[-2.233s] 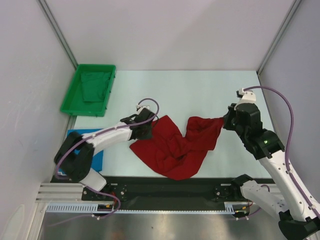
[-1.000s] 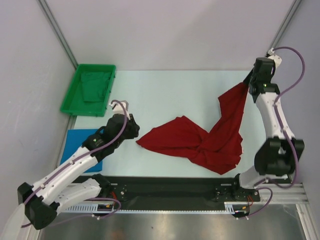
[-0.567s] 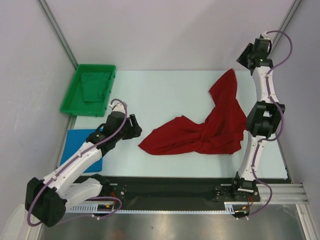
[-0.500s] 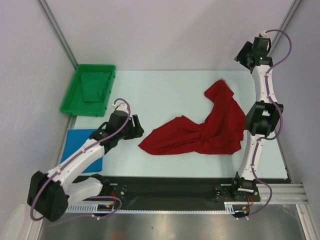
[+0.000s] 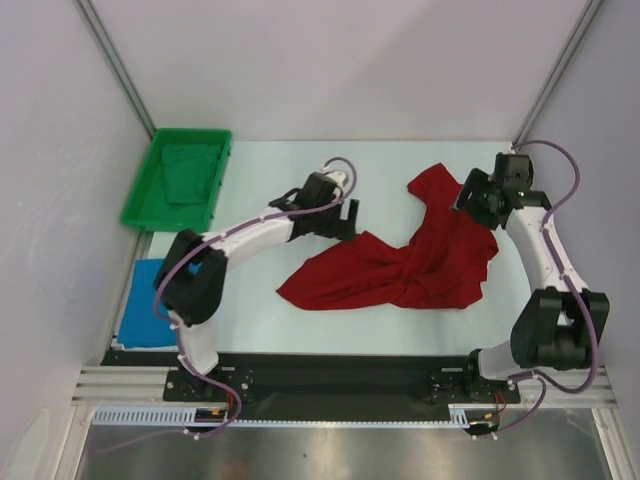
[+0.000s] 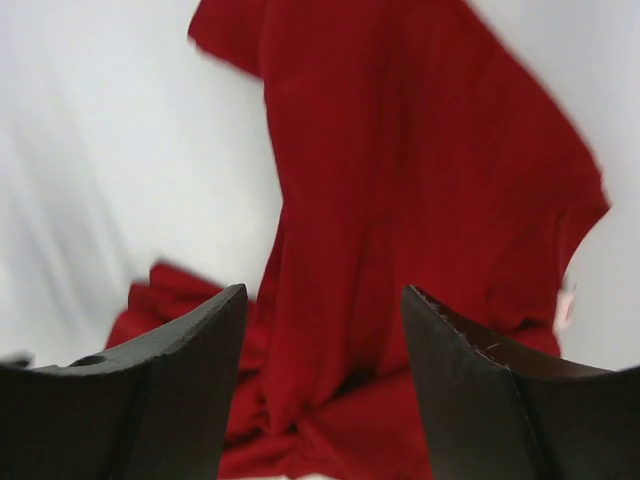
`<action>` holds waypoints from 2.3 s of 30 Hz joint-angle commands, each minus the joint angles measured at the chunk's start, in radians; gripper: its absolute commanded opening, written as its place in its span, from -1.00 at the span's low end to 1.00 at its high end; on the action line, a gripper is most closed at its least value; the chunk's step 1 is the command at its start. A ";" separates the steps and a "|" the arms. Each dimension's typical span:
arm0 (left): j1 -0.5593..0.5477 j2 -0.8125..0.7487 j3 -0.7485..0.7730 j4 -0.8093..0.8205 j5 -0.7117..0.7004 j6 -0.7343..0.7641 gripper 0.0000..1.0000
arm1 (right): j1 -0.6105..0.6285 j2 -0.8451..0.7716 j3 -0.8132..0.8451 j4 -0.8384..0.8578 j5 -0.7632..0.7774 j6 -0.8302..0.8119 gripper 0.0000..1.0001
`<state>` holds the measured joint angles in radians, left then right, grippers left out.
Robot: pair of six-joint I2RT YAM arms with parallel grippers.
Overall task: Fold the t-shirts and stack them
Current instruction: Flatten the tshirt out
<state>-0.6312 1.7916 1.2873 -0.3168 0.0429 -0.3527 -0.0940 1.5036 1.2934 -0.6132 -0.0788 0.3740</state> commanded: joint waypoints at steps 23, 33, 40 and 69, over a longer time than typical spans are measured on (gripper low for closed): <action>0.060 0.261 0.283 0.021 0.071 -0.084 -0.99 | 0.122 -0.479 -0.374 -0.031 0.024 0.005 0.33; 0.378 0.178 0.290 0.051 0.031 -0.178 -0.99 | 0.140 -0.433 -0.371 -0.010 0.017 0.028 0.32; 0.487 0.089 0.253 0.028 -0.093 -0.172 -0.99 | 0.148 -0.404 -0.411 0.001 0.027 0.054 0.32; 0.312 -0.913 -0.790 0.151 0.199 -0.374 0.16 | -0.009 -0.444 -0.890 0.590 0.019 0.272 -0.17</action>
<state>-0.3183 0.9218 0.5079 -0.1944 0.1741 -0.6804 -0.0856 1.0393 0.4175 -0.1852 -0.0078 0.6434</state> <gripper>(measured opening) 0.586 0.414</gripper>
